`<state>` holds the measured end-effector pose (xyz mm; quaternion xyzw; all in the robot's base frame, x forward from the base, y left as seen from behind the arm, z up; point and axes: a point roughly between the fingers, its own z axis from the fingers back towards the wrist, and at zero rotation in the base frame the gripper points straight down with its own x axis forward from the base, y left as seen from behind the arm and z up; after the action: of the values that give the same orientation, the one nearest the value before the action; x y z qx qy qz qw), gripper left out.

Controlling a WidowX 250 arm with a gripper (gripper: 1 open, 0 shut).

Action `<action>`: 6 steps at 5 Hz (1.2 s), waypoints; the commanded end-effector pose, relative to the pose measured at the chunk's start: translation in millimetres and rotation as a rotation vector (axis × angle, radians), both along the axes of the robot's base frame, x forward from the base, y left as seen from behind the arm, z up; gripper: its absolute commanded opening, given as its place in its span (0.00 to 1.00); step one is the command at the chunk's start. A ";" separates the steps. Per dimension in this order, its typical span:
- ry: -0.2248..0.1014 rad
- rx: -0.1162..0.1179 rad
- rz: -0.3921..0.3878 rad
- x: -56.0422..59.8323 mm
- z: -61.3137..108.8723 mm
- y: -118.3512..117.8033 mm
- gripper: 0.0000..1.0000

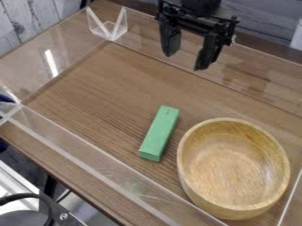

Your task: Put the green block in the brown bowl

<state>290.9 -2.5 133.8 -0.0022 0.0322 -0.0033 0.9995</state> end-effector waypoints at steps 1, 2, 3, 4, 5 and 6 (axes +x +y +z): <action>0.015 0.001 -0.016 -17.7 -4.4 2.5 1.00; 0.026 0.005 -0.037 -41.3 -12.8 10.3 1.00; 0.024 0.010 -0.050 -58.5 -21.8 22.5 1.00; 0.026 0.013 -0.047 -69.1 -31.4 33.4 1.00; 0.039 0.013 -0.041 -76.0 -41.3 36.3 1.00; 0.045 0.010 -0.039 -77.6 -47.7 33.0 1.00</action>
<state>207.6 30.0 77.8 -0.0004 0.0743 -0.0213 0.9970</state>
